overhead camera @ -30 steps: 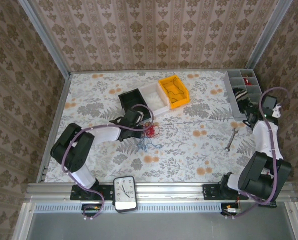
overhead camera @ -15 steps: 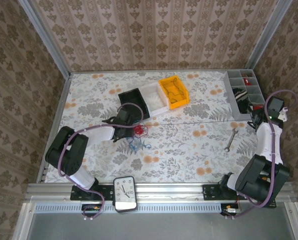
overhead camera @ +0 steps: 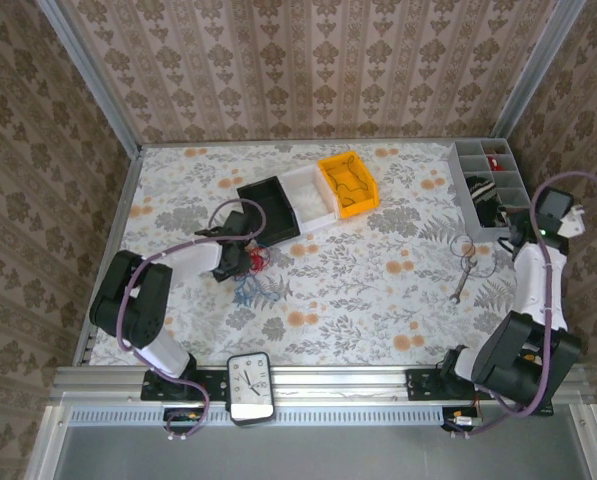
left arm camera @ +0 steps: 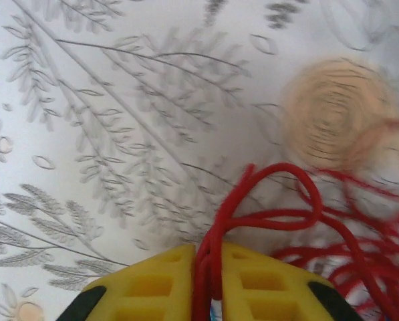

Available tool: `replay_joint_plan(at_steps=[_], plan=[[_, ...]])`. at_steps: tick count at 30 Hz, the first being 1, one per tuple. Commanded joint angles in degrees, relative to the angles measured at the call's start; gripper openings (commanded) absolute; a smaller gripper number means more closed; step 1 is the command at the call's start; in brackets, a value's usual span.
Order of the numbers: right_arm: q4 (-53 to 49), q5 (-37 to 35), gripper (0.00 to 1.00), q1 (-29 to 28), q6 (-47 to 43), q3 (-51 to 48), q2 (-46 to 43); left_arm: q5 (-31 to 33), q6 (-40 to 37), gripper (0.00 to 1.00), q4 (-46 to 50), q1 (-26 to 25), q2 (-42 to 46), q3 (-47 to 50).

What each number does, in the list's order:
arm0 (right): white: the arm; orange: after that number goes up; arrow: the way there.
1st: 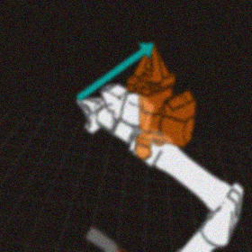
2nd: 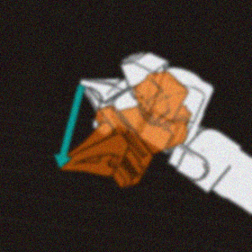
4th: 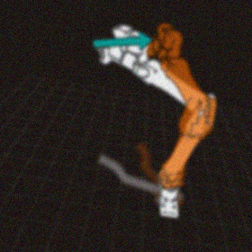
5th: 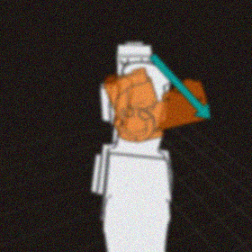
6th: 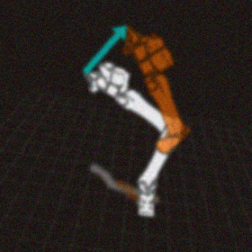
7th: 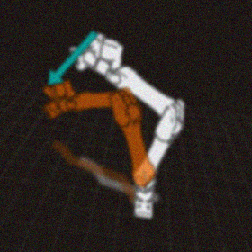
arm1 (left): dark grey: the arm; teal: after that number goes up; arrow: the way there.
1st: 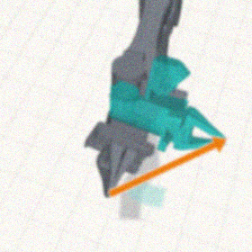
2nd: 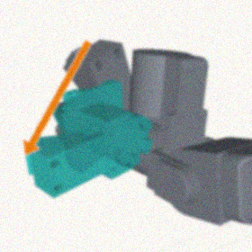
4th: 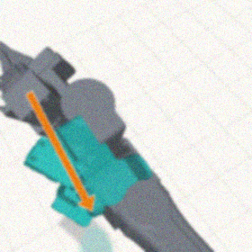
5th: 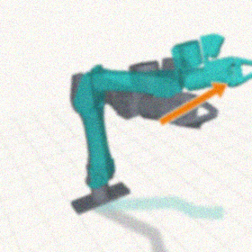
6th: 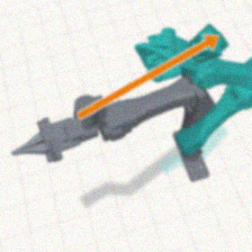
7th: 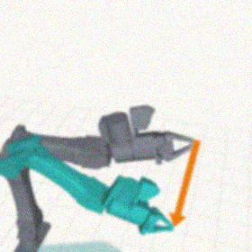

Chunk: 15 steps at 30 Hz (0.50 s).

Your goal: Untangle the cables

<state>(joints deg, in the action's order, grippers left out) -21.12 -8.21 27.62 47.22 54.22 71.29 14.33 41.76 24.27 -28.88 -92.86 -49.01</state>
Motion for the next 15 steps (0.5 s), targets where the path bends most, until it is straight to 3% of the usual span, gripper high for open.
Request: replay_joint_plan(at_steps=[1, 8, 12, 15], plan=[[1.4, 0.2, 0.00, -8.3, -5.4, -0.6, -2.6, -3.9, -7.0, 0.02, -4.1, -4.9, -1.4, -1.5], [-1.0, -11.5, 0.00, -27.4, -10.9, 3.6, -10.1, -9.6, -16.4, 0.00, -12.2, -11.5, -1.4, -2.7], [-0.3, -9.2, 0.00, -32.7, -16.3, 13.1, -7.9, -7.7, -14.3, 0.00, -10.4, -11.3, -3.5, -5.8], [-0.5, -2.5, 0.00, -35.1, -21.3, 23.8, -2.7, -5.9, -11.1, 0.00, -9.0, -10.7, -5.8, -8.5]])
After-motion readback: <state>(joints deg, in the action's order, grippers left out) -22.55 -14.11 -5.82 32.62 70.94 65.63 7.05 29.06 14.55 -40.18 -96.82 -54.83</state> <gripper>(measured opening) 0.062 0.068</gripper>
